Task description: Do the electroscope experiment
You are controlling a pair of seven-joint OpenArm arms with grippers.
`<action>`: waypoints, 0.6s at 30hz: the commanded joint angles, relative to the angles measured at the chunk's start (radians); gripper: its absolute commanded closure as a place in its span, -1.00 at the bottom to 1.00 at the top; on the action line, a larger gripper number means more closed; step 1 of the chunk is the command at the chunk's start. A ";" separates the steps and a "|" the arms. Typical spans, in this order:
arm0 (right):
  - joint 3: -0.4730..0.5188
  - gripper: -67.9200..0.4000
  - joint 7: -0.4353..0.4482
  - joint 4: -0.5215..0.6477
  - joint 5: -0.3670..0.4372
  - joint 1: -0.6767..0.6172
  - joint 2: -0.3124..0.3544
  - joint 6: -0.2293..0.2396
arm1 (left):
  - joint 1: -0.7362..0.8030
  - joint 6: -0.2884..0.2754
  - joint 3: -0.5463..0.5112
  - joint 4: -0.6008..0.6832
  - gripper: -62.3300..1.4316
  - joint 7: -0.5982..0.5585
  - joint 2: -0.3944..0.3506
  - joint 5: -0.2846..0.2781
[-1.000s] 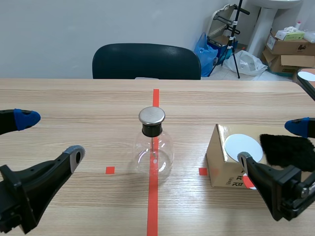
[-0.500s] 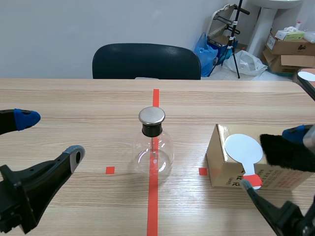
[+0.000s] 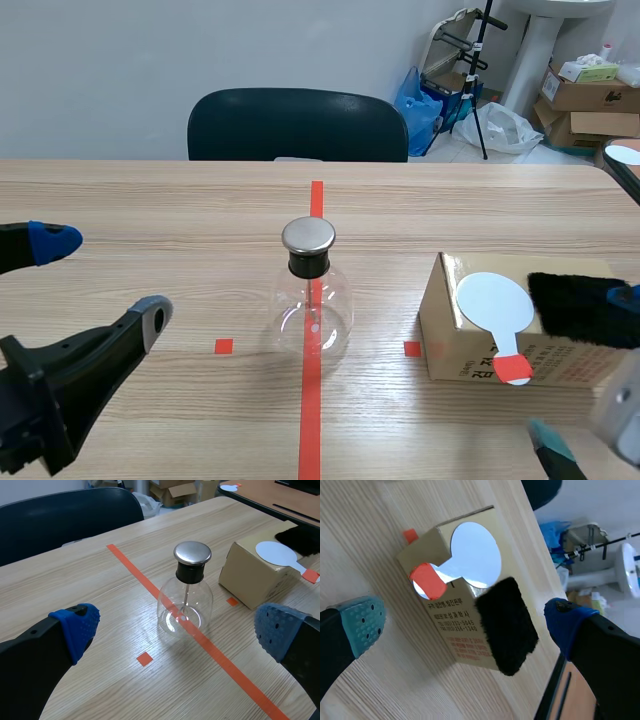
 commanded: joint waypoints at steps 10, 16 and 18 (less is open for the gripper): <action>-0.068 -1.00 0.047 -0.054 -0.340 -0.010 -0.084 -0.142 | 0.005 -0.001 0.000 0.019 -1.00 -0.014 0.005 -0.009; -0.138 -1.00 0.037 -0.188 -0.465 0.036 -0.103 -0.392 | 0.005 -0.001 0.000 0.019 -1.00 -0.014 0.005 -0.009; -0.164 -1.00 0.002 -0.229 -0.493 0.064 -0.103 -0.473 | 0.005 -0.001 0.000 0.019 -1.00 -0.014 0.005 -0.009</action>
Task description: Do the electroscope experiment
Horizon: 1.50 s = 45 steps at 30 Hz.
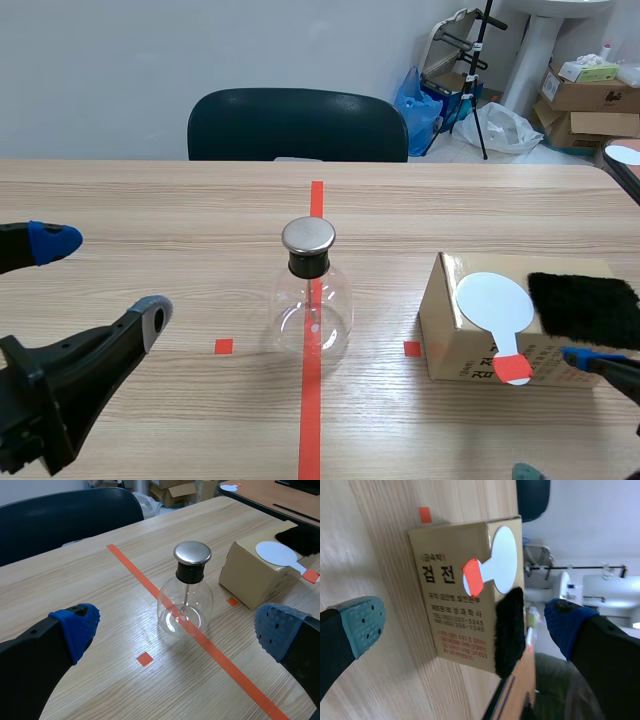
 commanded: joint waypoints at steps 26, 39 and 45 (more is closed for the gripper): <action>-0.225 -1.00 -0.309 -0.276 -0.148 0.334 0.011 -0.245 | 0.005 -0.001 0.000 0.019 -1.00 -0.014 0.005 -0.009; -0.227 -1.00 -0.308 -0.276 -0.151 0.351 0.011 -0.245 | 0.005 -0.001 0.000 0.019 -1.00 -0.014 0.005 -0.009; -0.227 -1.00 -0.317 -0.276 -0.151 0.351 0.011 -0.245 | 0.005 -0.001 0.000 0.019 -1.00 -0.014 0.005 -0.009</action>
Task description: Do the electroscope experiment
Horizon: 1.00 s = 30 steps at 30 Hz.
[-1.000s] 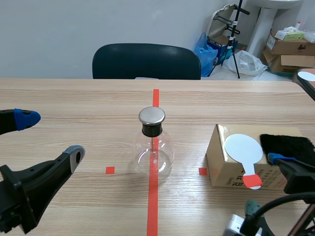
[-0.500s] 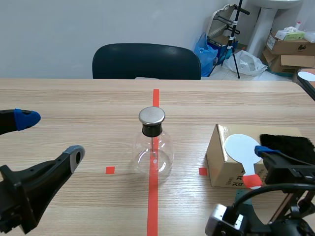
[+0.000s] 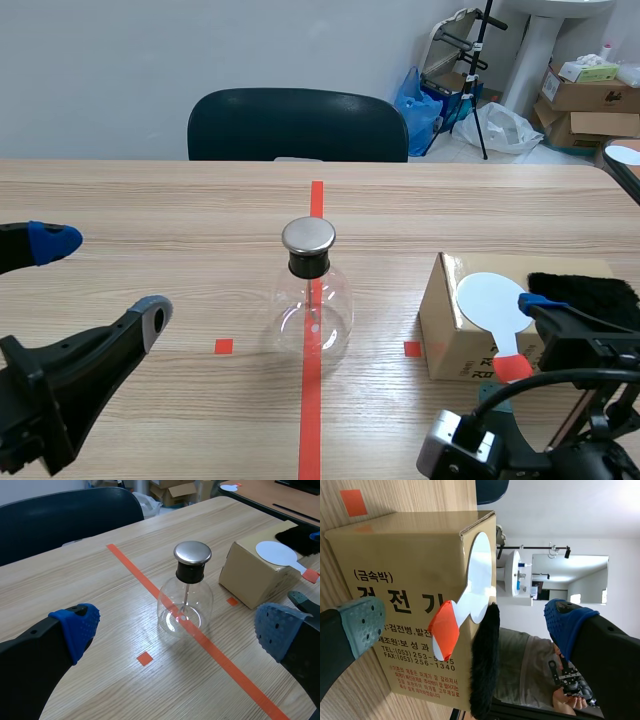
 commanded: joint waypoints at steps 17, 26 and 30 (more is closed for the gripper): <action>0.002 0.68 -0.034 0.016 -0.001 0.006 0.010 -0.015 | 0.005 -0.001 0.000 0.019 -1.00 -0.014 0.005 -0.009; 0.002 0.96 -0.029 0.016 -0.001 0.006 0.011 -0.015 | 0.005 -0.001 0.000 0.019 -1.00 -0.014 0.005 -0.009; 0.002 0.96 -0.029 0.016 -0.001 0.006 0.011 -0.015 | 0.005 -0.001 0.000 0.019 -1.00 -0.014 0.005 -0.009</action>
